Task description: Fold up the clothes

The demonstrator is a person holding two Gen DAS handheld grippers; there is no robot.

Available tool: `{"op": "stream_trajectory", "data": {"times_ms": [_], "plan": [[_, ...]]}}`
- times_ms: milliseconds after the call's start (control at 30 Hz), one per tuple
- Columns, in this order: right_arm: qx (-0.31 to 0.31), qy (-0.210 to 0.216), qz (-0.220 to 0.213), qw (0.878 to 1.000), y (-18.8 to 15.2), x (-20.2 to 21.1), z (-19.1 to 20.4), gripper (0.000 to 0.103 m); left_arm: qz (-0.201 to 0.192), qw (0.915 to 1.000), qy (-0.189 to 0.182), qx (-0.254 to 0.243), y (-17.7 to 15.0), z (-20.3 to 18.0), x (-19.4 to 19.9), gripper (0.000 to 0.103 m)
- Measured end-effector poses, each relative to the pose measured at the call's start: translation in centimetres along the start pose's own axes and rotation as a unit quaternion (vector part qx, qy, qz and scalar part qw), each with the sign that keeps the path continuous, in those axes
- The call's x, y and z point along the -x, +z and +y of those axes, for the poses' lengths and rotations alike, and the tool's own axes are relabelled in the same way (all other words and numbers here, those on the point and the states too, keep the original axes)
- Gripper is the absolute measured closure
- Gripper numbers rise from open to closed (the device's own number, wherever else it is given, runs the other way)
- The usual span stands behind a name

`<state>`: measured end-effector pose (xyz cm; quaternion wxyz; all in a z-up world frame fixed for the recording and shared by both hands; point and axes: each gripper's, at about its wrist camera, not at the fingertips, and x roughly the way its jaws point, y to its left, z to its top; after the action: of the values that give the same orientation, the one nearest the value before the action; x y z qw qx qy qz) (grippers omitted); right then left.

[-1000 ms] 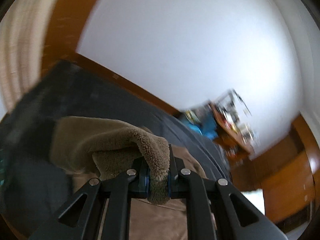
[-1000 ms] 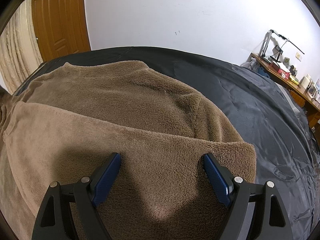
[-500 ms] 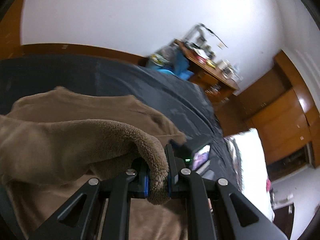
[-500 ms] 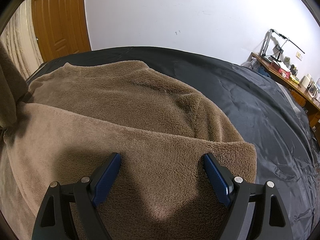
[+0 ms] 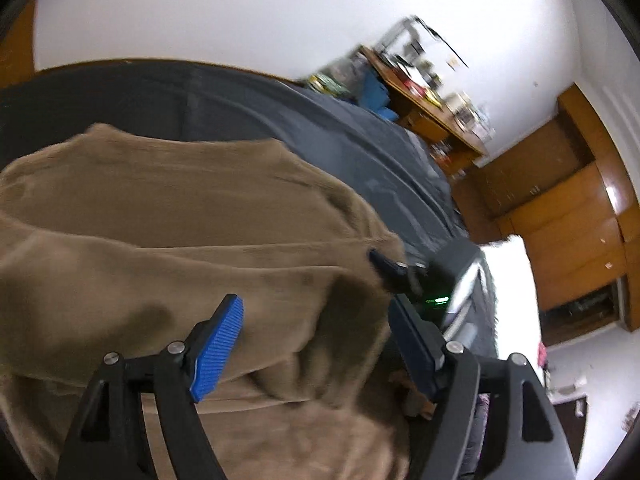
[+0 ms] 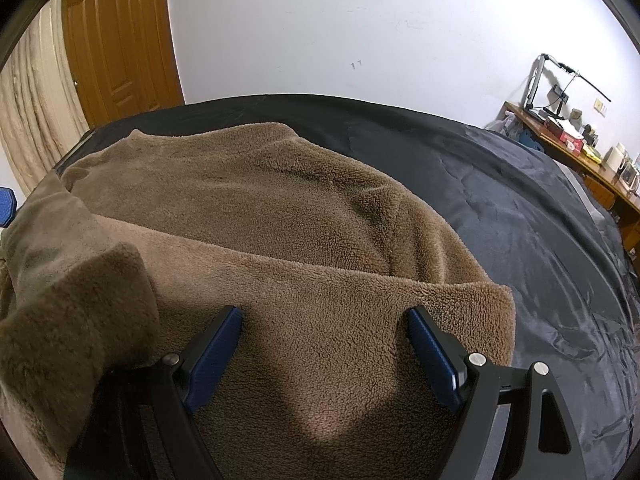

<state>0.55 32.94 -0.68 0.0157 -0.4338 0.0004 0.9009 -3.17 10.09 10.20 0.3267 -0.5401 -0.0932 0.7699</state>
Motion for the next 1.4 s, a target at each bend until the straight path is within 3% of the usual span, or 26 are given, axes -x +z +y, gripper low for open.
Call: {"op": "stream_trajectory", "data": {"times_ms": [200,333,433,600,733,800,867,933,1000,1033,1200,1333,1400], "plan": [[-0.061,0.041,-0.035,0.997,-0.2,1.1,-2.0,0.017,-0.068,0.9948,0.072,0.026,-3.8,6.6,4.8,0.024],[-0.124,0.083,-0.061,0.987,-0.5,1.6,-3.9,0.017,-0.119,0.9778,0.162,0.058,-6.5,11.8,8.0,0.024],[-0.136,0.097,-0.058,0.984,-0.5,1.4,-4.2,0.017,-0.138,0.9638,0.216,0.073,-7.9,14.3,9.2,0.024],[-0.139,0.101,-0.064,0.983,-0.4,1.6,-4.0,0.017,-0.127,0.9500,0.282,0.047,-9.4,16.6,8.5,0.024],[-0.169,0.127,-0.088,0.974,-0.8,2.2,-5.4,0.017,-0.101,0.9405,0.324,0.010,-10.2,17.1,6.5,0.024],[-0.192,0.169,-0.096,0.962,-0.9,2.4,-6.2,0.017,-0.103,0.9343,0.341,-0.003,-10.3,17.1,5.8,0.024],[-0.228,0.252,-0.093,0.936,-1.1,2.1,-7.2,0.017,-0.106,0.9284,0.356,-0.004,-10.2,17.1,5.4,0.024],[-0.254,0.333,-0.088,0.904,-1.2,1.9,-7.8,0.017,-0.105,0.9296,0.353,0.007,-9.8,17.4,5.0,0.024],[-0.255,0.364,-0.084,0.892,-1.2,2.1,-7.9,0.017,-0.105,0.9329,0.344,0.021,-9.6,17.8,4.8,0.024],[-0.250,0.363,-0.076,0.894,-1.1,2.1,-7.8,0.017,-0.106,0.9339,0.341,0.025,-9.4,18.0,4.7,0.024],[-0.211,0.302,-0.044,0.929,-0.9,2.1,-6.1,0.017,-0.108,0.9368,0.330,0.044,-9.3,19.4,3.7,0.024],[-0.149,0.196,-0.081,0.966,-0.2,4.5,-4.4,0.017,-0.121,0.9417,0.306,0.071,-9.4,20.6,3.6,0.023],[-0.120,0.135,-0.113,0.977,-0.4,6.0,-3.7,0.017,-0.124,0.9419,0.304,0.072,-9.5,20.7,3.7,0.023]]}}
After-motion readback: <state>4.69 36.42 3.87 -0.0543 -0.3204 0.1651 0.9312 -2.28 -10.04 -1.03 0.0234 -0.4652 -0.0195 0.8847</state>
